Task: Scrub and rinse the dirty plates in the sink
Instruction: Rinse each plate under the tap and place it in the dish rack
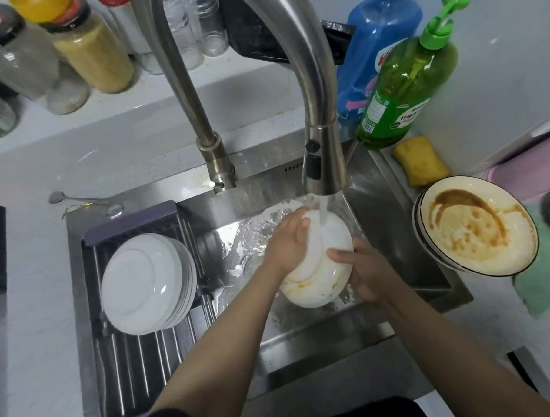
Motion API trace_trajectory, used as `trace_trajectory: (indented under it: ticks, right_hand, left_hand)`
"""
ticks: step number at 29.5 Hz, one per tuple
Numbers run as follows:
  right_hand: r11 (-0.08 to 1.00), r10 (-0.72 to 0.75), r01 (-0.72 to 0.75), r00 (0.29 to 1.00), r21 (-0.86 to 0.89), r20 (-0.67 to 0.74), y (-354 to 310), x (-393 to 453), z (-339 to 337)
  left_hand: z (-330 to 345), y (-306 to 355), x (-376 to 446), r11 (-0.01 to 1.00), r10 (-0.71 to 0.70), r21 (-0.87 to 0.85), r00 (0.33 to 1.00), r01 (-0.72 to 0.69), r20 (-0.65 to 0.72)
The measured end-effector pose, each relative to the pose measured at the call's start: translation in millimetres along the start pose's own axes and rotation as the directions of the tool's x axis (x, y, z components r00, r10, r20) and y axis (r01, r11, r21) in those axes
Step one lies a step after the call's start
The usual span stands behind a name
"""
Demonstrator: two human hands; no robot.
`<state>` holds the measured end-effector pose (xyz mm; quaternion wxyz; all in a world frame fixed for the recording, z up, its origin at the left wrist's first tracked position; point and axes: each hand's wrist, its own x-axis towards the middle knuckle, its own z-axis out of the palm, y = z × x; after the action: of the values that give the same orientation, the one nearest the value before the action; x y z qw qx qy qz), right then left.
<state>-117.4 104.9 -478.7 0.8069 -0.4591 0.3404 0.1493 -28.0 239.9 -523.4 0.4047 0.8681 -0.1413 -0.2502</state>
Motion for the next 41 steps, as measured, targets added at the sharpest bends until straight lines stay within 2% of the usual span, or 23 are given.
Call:
trace_trajectory:
  ticks: [2, 5, 6, 9, 10, 13, 14, 15, 20, 22, 25, 29, 31, 32, 34, 36, 38, 41]
  right_hand:
    - [1.000, -0.011, 0.011, 1.000, -0.006, -0.006, -1, -3, -1]
    - [0.999, -0.032, 0.031, 0.999, 0.021, 0.012, -4, -5, -2]
    - [0.999, -0.036, 0.036, 0.999, 0.019, 0.015, -5, -5, -1]
    - [0.998, -0.040, 0.040, 0.999, -0.038, -0.016, -1, -7, -2]
    - [0.998, -0.047, 0.046, 0.999, -0.049, -0.022, -2, -9, -1]
    - [0.998, -0.055, 0.055, 0.998, -0.023, -0.026, -5, -10, 0]
    - [0.998, -0.055, 0.054, 0.998, -0.009, -0.022, -5, -11, 0]
    - [0.999, -0.052, 0.052, 0.998, -0.014, -0.018, -6, -12, 1]
    - [0.980, -0.085, 0.083, 0.996, -0.180, -0.003, -6, -17, 3]
    - [0.975, -0.095, 0.098, 0.995, -0.199, 0.026, -9, -19, 3]
    - [0.973, -0.091, 0.100, 0.994, -0.206, 0.055, -8, -21, 1]
    - [0.986, -0.047, 0.060, 0.995, -0.156, 0.083, -4, -20, -6]
    - [0.992, -0.041, 0.051, 0.995, -0.116, 0.095, -3, -18, -9]
    - [0.994, -0.039, 0.048, 0.995, -0.094, 0.095, -3, -16, -11]
    - [0.997, -0.047, 0.052, 0.995, -0.053, 0.085, -5, -10, -13]
    - [0.998, -0.048, 0.051, 0.994, -0.031, 0.094, -9, -4, -12]
    - [0.997, -0.044, 0.053, 0.987, -0.054, 0.152, -14, -2, -13]
    - [0.996, -0.052, 0.068, 0.972, -0.059, 0.230, -16, 0, -21]
  left_hand:
    - [2, 4, -2, 1.000, -0.016, -0.010, 1.000, 0.016, -0.021]
    - [15, 13, -11, 0.987, 0.145, 0.080, 0.989, -0.142, -0.026]
    - [13, 11, -10, 0.988, 0.139, 0.072, 0.990, -0.138, -0.014]
    - [6, 2, -3, 0.994, -0.065, -0.086, 0.998, 0.064, -0.010]
    - [5, 4, -4, 0.993, -0.074, -0.095, 0.997, 0.073, -0.016]
    - [10, 21, -11, 0.994, 0.110, 0.002, 0.993, -0.110, -0.038]
    - [13, 22, -11, 0.989, 0.150, 0.015, 0.988, -0.150, -0.023]
    - [12, 21, -10, 0.991, 0.132, -0.005, 0.991, -0.132, 0.002]
    - [-3, 20, 9, 0.964, -0.170, -0.185, 0.979, 0.189, 0.112]
    - [-5, 23, 11, 0.918, -0.263, -0.296, 0.963, 0.266, 0.049]
    - [-13, 22, 11, 0.816, -0.417, -0.442, 0.909, 0.372, -0.004]
    - [-27, 16, 17, 0.731, -0.567, -0.410, 0.820, 0.545, 0.078]
    - [-31, 13, 17, 0.784, -0.541, -0.324, 0.839, 0.529, 0.059]
    - [-30, 13, 14, 0.832, -0.481, -0.302, 0.876, 0.464, 0.022]
    - [-21, 12, 6, 0.923, -0.279, -0.290, 0.959, 0.251, -0.056]
    - [-16, 14, -5, 0.981, -0.101, -0.174, 0.992, 0.087, -0.078]
    - [-15, 14, -9, 0.987, -0.090, -0.138, 0.992, 0.076, -0.094]
    - [-18, 10, -7, 0.949, -0.233, -0.236, 0.969, 0.210, -0.076]
